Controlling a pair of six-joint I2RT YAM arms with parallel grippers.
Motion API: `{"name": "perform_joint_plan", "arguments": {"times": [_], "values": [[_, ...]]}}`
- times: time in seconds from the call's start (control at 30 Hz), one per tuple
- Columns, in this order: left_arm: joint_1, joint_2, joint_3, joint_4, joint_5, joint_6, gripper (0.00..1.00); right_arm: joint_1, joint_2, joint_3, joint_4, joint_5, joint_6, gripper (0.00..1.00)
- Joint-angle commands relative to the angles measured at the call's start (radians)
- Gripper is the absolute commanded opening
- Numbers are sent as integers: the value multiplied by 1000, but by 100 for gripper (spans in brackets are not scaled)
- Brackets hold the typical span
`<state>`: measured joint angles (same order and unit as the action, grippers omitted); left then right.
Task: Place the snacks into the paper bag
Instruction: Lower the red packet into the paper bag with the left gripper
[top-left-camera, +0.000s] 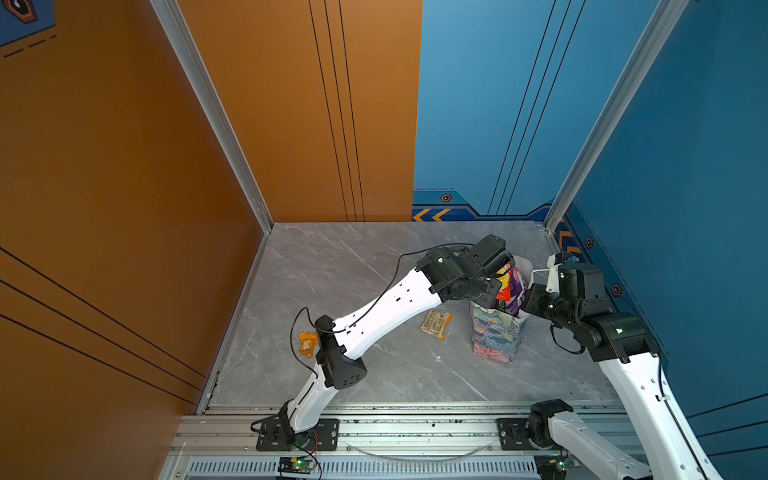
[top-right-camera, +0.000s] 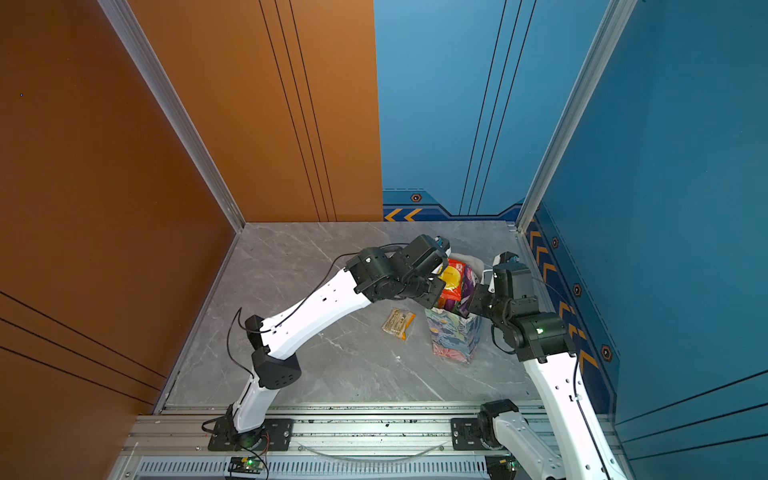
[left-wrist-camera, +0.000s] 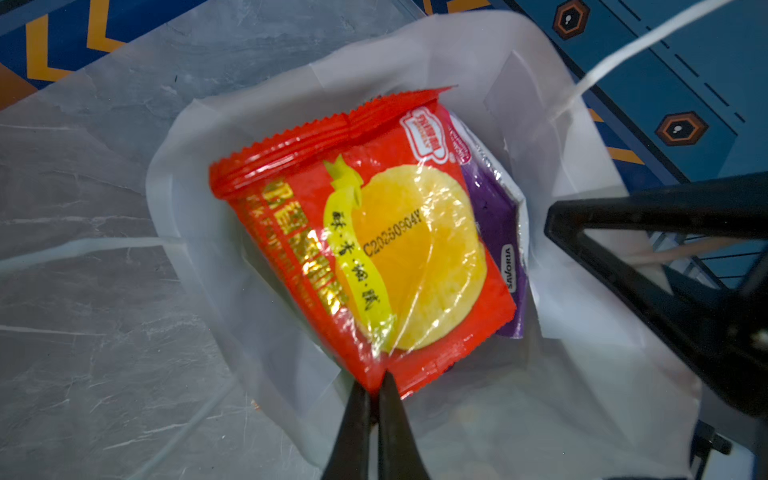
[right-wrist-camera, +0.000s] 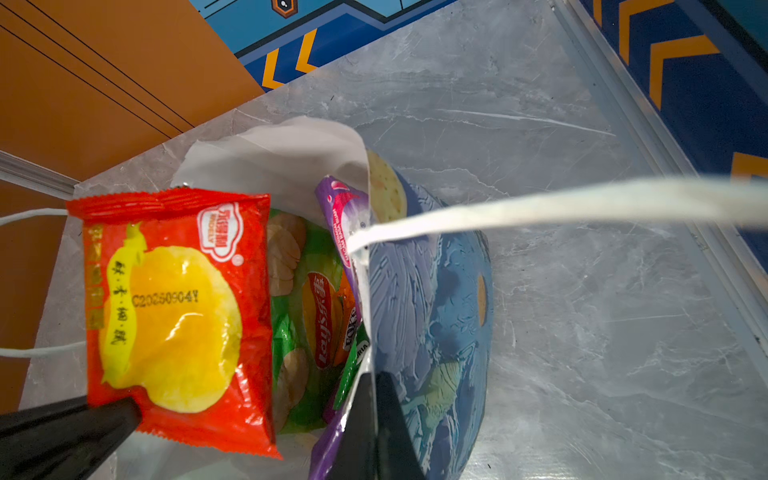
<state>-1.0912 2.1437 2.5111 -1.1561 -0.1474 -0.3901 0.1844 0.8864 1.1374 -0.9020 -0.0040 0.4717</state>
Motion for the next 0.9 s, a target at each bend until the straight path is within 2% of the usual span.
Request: {"name": "perform_joint_plan", "arguments": {"times": [0.0, 0.47, 0.83, 0.87], "values": [[11, 12, 36, -52, 38, -15, 0, 4, -2, 9, 36, -32, 1, 0], [48, 152, 175, -86, 135, -24, 0, 20, 9, 10, 45, -25, 16, 0], [67, 180, 199, -85, 155, -33, 0, 25, 19, 13, 46, -22, 13, 0], [68, 180, 201, -86, 155, -33, 3, 25, 20, 15, 46, -21, 13, 0]]}}
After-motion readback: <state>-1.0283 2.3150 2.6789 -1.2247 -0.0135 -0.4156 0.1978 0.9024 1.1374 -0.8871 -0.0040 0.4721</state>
